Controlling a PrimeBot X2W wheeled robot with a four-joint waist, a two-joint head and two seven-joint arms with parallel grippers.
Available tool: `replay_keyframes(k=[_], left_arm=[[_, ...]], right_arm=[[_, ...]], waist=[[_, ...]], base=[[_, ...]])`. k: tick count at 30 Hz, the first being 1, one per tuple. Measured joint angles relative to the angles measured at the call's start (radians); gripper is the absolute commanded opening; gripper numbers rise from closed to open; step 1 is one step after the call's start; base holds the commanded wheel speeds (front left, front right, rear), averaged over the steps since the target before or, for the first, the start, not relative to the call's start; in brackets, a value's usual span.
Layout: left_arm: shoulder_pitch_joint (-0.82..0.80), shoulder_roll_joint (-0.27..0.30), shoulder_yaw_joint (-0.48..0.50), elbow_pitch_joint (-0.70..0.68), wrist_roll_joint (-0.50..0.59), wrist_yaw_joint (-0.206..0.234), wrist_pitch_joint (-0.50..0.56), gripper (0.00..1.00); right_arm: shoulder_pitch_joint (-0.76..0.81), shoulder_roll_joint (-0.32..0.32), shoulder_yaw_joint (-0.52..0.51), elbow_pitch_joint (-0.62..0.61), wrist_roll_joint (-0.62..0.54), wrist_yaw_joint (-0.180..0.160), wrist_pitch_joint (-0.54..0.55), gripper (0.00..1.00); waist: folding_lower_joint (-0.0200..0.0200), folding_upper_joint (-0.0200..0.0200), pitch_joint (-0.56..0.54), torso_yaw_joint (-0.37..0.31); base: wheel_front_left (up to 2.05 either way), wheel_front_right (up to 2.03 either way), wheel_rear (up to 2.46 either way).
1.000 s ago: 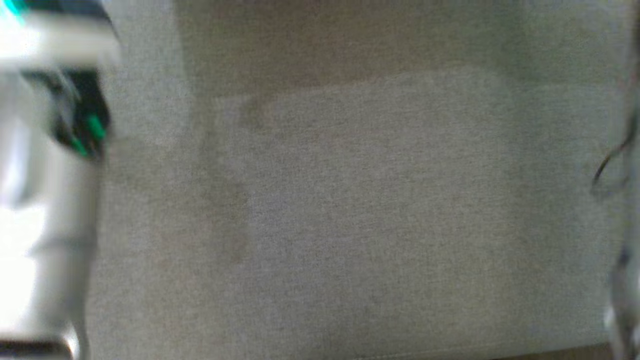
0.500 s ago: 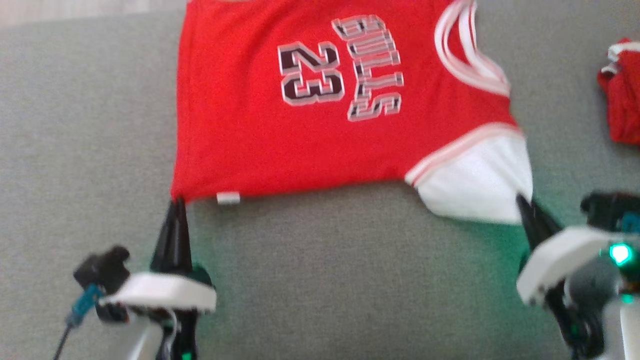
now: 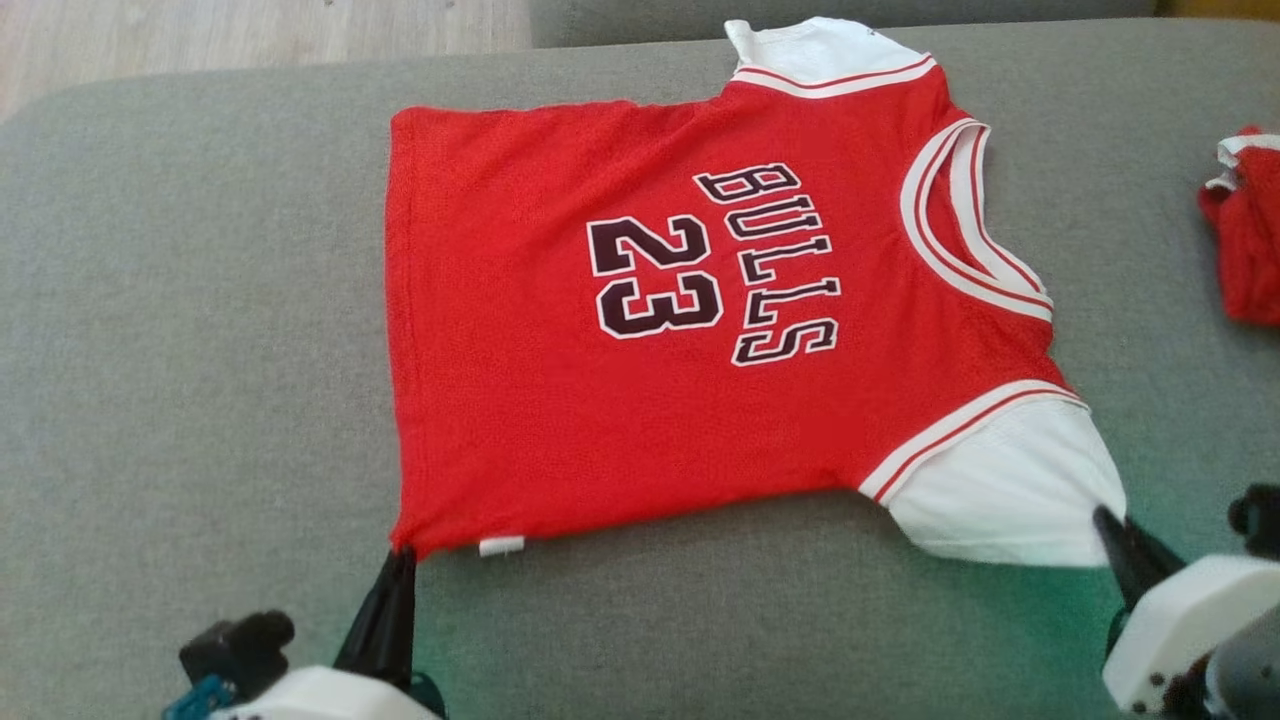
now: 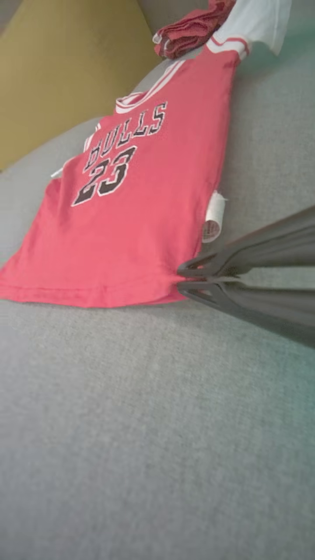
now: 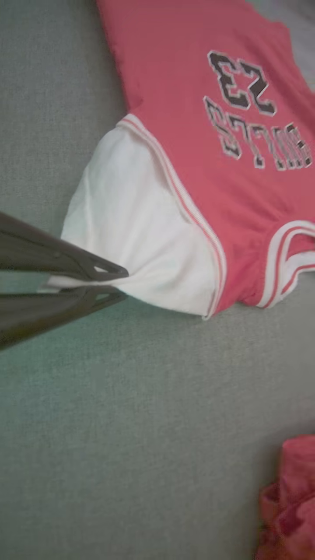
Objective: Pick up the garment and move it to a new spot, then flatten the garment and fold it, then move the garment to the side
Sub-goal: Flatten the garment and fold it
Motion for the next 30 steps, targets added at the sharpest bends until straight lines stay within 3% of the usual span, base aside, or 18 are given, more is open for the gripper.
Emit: replay_keyframes(k=[8, 15, 28, 29, 30], left_arm=[[-0.157, -0.041, -0.001, 0.004, 0.016, -0.011, -0.039, 0.00], [-0.350, -0.094, 0.004, 0.131, 0.029, -0.029, -0.084, 0.00], [-0.532, -0.121, 0.003, 0.356, 0.072, -0.054, -0.137, 0.00], [-0.537, -0.124, 0.002, 0.370, 0.073, -0.054, -0.141, 0.00], [-0.541, -0.127, 0.002, 0.385, 0.073, -0.054, -0.142, 0.00]], right_arm=[[-0.156, 0.000, 0.040, 0.012, -0.023, 0.000, -0.035, 0.00], [-0.359, -0.001, 0.081, 0.095, -0.018, 0.000, -0.129, 0.00], [-0.637, -0.005, 0.118, 0.296, -0.026, 0.000, -0.312, 0.00], [-0.648, -0.005, 0.119, 0.307, -0.027, 0.000, -0.332, 0.18], [-0.656, -0.005, 0.119, 0.319, -0.027, 0.000, -0.351, 0.45]], waist=[[0.0000, 0.0000, 0.010, 0.012], [0.0002, 0.0000, 0.064, 0.011], [0.0003, -0.0001, 0.186, 0.013], [0.0003, -0.0001, 0.191, 0.014], [0.0003, 0.0000, 0.194, 0.016]], base=[[0.00, 0.00, 0.00], [0.00, 0.00, 0.00], [0.00, 0.00, 0.00], [0.00, 0.00, 0.00], [0.00, 0.00, 0.00]])
